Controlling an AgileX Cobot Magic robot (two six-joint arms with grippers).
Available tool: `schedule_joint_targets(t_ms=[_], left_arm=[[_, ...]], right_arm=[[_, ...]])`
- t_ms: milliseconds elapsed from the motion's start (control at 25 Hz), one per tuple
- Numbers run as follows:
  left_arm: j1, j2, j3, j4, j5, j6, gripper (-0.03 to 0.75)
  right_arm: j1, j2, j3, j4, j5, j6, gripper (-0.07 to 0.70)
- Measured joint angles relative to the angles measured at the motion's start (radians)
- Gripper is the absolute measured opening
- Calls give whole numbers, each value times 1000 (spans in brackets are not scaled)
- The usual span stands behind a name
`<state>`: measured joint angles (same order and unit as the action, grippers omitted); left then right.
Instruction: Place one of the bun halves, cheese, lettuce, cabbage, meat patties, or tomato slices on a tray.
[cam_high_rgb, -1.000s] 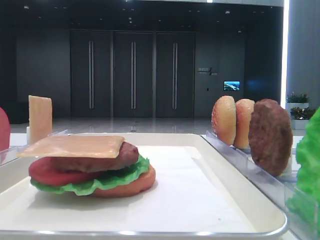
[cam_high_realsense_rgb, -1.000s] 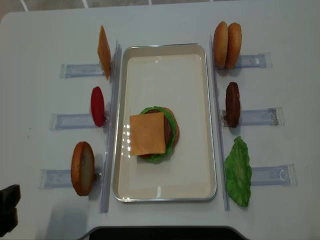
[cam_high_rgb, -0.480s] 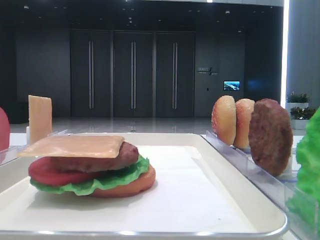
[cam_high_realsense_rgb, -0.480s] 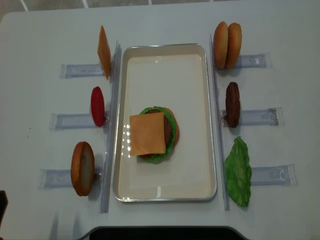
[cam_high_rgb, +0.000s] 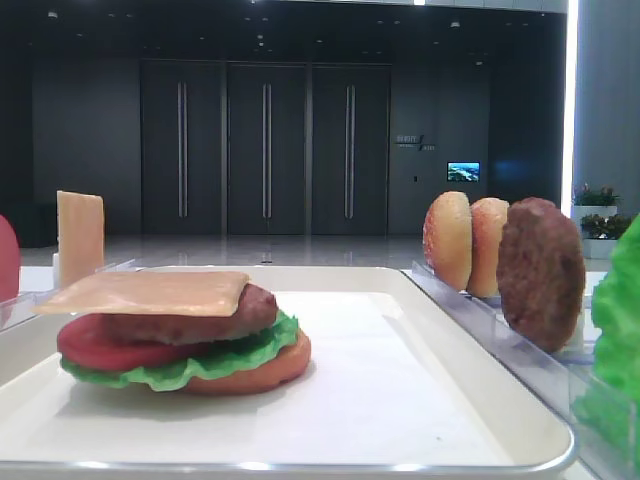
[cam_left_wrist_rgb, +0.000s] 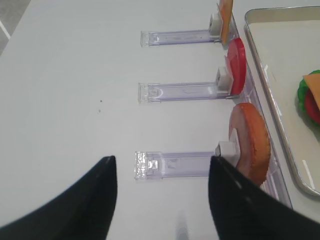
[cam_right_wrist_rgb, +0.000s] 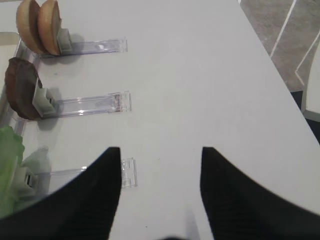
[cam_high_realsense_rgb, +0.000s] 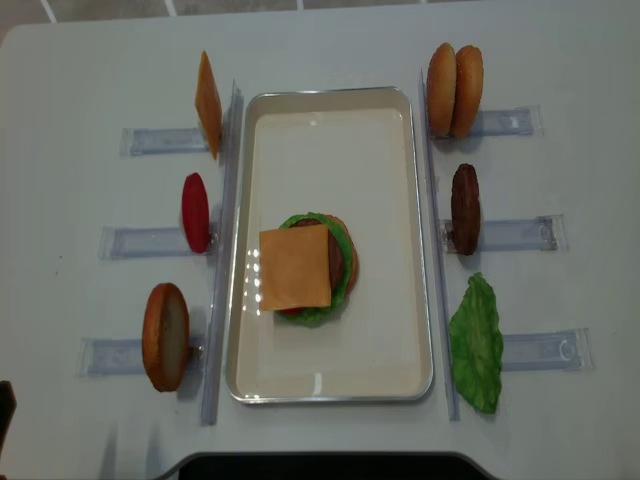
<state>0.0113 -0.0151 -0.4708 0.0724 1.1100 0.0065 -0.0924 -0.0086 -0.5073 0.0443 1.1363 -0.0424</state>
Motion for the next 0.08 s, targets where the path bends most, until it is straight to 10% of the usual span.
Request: schedule_joint_targets(t_ms=[80], left_arm=[[0,0,0,0,0,0,444]], right_arm=[[0,0,0,0,0,0,348]])
